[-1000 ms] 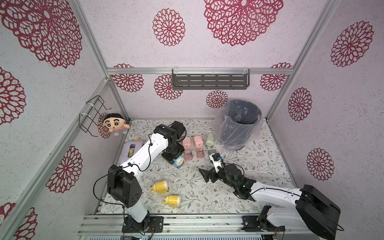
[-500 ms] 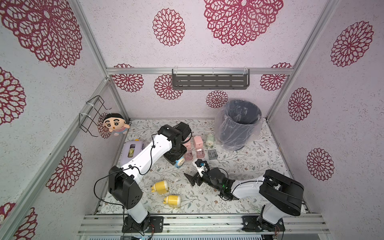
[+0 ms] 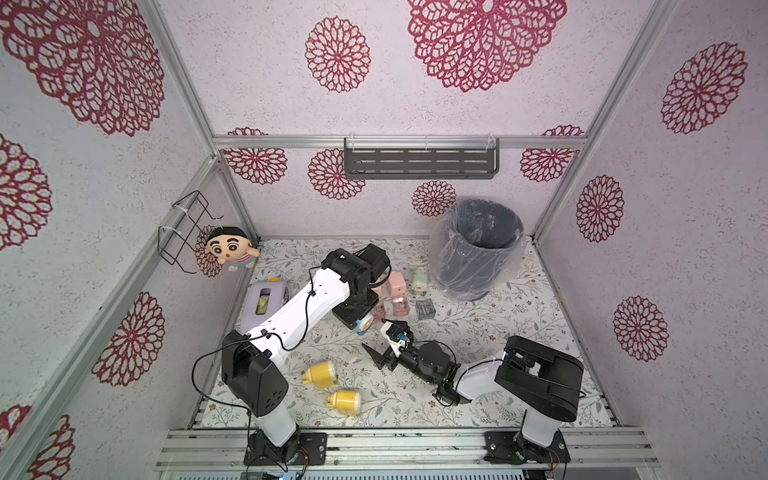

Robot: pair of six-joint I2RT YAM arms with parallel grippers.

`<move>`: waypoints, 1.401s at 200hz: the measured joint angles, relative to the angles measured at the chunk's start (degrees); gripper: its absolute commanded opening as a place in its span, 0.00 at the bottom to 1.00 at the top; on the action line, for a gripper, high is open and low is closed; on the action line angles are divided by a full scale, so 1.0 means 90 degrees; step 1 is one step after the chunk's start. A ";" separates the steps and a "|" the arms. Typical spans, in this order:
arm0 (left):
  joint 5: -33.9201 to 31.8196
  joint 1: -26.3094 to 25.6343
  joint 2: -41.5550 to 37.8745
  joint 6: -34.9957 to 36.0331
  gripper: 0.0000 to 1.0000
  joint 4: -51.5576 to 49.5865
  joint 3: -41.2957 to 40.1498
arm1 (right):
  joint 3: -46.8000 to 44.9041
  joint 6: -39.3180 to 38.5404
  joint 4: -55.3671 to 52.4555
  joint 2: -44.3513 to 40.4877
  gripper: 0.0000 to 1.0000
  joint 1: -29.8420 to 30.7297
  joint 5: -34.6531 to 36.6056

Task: Take out the pencil sharpener tray and clean the shavings
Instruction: Pick up the pencil sharpener from the center of the board, then open the container of the pencil sharpener.

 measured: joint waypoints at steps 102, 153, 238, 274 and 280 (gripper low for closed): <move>0.0000 -0.0010 0.0024 -0.0046 0.24 -0.0005 0.0000 | 0.0515 -0.0112 0.0041 0.0296 0.72 0.0019 -0.0046; 0.0000 -0.0010 0.0024 -0.0061 0.24 -0.0005 -0.0005 | 0.0544 -0.0109 0.0051 0.0406 0.66 0.0024 0.0002; 0.0007 -0.0010 0.0024 -0.0078 0.24 0.0010 -0.0049 | 0.0624 -0.0109 0.0066 0.0408 0.66 0.0027 0.0002; 0.0010 -0.0010 0.0024 -0.0075 0.24 0.0022 -0.0075 | 0.0624 -0.0100 0.0063 0.0408 0.61 0.0024 0.0000; 0.0007 -0.0010 0.0024 -0.0075 0.24 0.0027 -0.0083 | 0.0624 -0.0102 0.0056 0.0408 0.60 0.0024 0.0000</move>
